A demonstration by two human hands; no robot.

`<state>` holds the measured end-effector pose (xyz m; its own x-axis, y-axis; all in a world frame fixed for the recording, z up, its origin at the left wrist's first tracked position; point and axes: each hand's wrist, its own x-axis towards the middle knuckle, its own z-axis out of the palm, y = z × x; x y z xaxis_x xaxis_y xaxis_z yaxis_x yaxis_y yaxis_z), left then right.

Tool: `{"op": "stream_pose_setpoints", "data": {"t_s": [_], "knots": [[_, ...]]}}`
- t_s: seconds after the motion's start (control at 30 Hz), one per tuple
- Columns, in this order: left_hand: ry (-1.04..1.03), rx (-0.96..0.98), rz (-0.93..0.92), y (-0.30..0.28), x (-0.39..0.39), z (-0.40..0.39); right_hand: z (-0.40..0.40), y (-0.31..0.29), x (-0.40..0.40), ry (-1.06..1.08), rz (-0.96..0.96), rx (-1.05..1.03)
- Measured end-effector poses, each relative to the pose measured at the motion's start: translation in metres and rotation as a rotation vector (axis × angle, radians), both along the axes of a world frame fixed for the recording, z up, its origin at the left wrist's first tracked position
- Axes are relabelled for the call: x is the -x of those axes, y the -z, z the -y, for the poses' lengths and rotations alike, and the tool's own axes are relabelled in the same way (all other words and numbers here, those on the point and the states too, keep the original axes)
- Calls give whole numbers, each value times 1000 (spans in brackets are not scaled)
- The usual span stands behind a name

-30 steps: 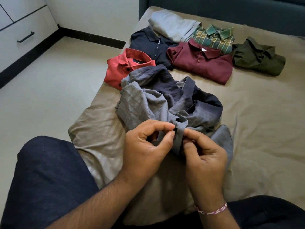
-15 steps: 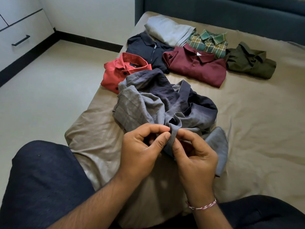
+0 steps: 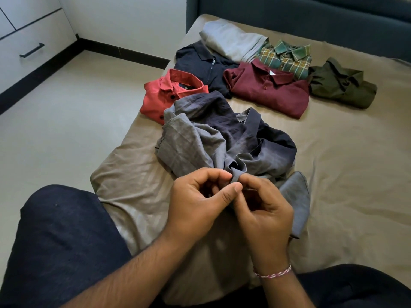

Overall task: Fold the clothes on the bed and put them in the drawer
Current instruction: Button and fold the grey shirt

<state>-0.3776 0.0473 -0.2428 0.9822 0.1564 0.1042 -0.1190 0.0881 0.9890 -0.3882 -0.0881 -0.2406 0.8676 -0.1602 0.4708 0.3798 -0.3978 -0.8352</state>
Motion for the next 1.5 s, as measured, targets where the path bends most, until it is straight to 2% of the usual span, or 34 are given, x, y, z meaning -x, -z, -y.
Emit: {"op": "stream_pose_setpoints", "data": {"t_s": [0.13,0.2,0.3,0.47,0.6,0.73,0.83,0.93,1.07,1.13,1.23,1.3,1.43,1.5], "knots": [[15,-126,-35,3,-1,0,-3,3,0,31,30,174],[24,-123,-68,4,-2,0,-4,2,0,35,42,216],[55,30,-162,6,-5,0,-4,2,-4,20,34,192],[179,541,-457,4,-9,-1,1,8,-10,-85,-139,-115],[183,591,-513,8,-11,-4,3,8,-12,-129,-218,-187],[116,505,-438,10,-11,-1,1,10,-13,-151,-205,-151],[113,376,-363,11,-10,-3,-2,7,-12,-133,-228,-238],[147,336,-342,11,-10,-4,-3,6,-9,-90,-269,-291],[147,314,-372,13,-9,-3,-7,10,-8,13,-168,-46],[159,300,-364,11,-9,-3,-6,11,-11,38,-154,-30],[156,291,-354,9,-11,-2,3,10,-16,-68,-277,-210],[143,355,-378,8,-13,-4,6,5,-16,-171,-313,-242],[142,427,-410,6,-19,-10,6,1,-14,-296,-268,8],[185,403,-346,7,-22,-17,4,5,-15,-254,-243,15]]}}
